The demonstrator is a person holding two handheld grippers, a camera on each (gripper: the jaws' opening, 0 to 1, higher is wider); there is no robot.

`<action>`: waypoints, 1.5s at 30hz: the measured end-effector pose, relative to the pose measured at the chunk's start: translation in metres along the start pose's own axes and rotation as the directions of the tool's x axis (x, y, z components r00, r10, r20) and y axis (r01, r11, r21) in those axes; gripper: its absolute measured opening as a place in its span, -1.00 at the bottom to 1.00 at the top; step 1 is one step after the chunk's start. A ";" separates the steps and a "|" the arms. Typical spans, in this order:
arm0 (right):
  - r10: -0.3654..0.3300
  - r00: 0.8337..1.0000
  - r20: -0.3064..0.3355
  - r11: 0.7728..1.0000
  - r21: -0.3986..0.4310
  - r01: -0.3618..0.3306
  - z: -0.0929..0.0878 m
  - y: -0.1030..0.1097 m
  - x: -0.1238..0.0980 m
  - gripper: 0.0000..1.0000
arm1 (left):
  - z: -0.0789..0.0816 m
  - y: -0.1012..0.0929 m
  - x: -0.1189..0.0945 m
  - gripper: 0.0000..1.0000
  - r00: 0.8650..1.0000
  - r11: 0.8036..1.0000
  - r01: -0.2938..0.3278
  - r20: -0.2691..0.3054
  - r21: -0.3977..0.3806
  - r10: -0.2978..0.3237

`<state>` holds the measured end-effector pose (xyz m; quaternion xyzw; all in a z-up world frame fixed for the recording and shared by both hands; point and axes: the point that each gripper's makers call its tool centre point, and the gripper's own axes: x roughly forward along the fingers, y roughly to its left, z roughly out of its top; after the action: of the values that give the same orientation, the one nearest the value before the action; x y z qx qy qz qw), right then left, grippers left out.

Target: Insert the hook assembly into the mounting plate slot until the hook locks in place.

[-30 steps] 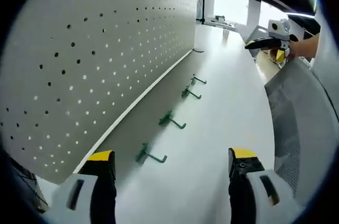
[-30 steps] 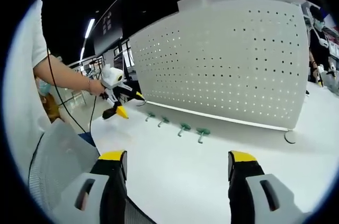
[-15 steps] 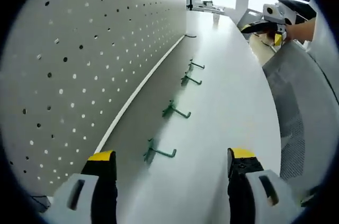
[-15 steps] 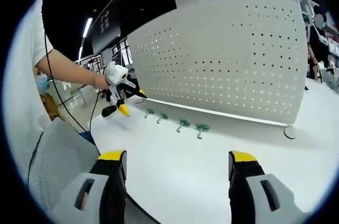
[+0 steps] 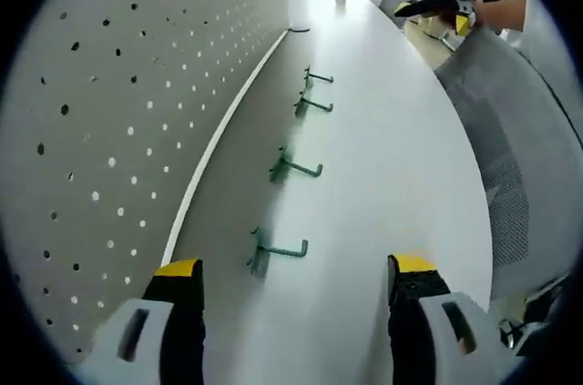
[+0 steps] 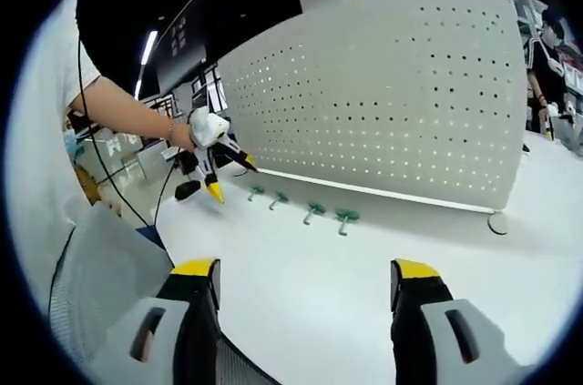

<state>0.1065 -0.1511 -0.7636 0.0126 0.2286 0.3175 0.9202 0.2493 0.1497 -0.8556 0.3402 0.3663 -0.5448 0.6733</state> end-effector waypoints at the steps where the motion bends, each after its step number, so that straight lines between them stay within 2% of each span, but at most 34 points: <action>1: -0.002 1.000 0.003 1.000 -0.002 0.002 0.001 0.000 0.000 0.45 | -0.002 0.000 0.001 0.69 1.000 1.000 0.005 -0.015 0.019 -0.004; 5: -0.001 1.000 -0.002 1.000 0.002 0.001 -0.001 0.000 0.000 0.45 | -0.008 -0.002 0.007 0.69 0.999 0.999 0.026 -0.049 0.042 -0.023; 11: 0.000 1.000 -0.006 1.000 0.011 0.000 -0.003 0.000 0.000 0.45 | -0.006 0.001 0.012 0.68 0.997 0.996 0.044 -0.066 0.078 -0.039; 15: 0.003 1.000 -0.011 1.000 0.020 -0.003 -0.006 0.000 0.000 0.45 | -0.008 -0.001 0.017 0.68 0.993 0.994 0.074 -0.097 0.085 -0.066; 16: 0.006 1.000 -0.009 1.000 0.024 -0.006 -0.006 0.001 0.000 0.45 | -0.009 -0.001 0.017 0.67 0.991 0.992 0.075 -0.118 0.106 -0.063; 19: 0.004 1.000 -0.008 1.000 0.031 -0.003 -0.006 0.000 0.000 0.45 | -0.004 0.000 0.019 0.65 0.992 0.992 0.086 -0.099 0.095 -0.076; 26: -0.005 1.000 0.002 0.999 0.041 0.005 -0.004 -0.002 -0.002 0.45 | -0.014 -0.003 0.026 0.59 0.985 0.985 0.113 -0.144 0.127 -0.095; 35: -0.008 1.000 0.000 0.999 0.043 0.008 -0.005 -0.002 -0.003 0.45 | -0.013 -0.005 0.026 0.58 0.984 0.986 0.127 -0.138 0.107 -0.111; 45: -0.001 1.000 0.003 0.999 0.051 0.001 -0.005 -0.002 -0.002 0.45 | -0.013 0.003 0.026 0.39 0.985 0.985 0.126 -0.133 0.115 -0.111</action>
<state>0.1040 -0.1541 -0.7680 0.0366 0.2351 0.3108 0.9202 0.2539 0.1489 -0.8839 0.3925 0.3934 -0.5830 0.5927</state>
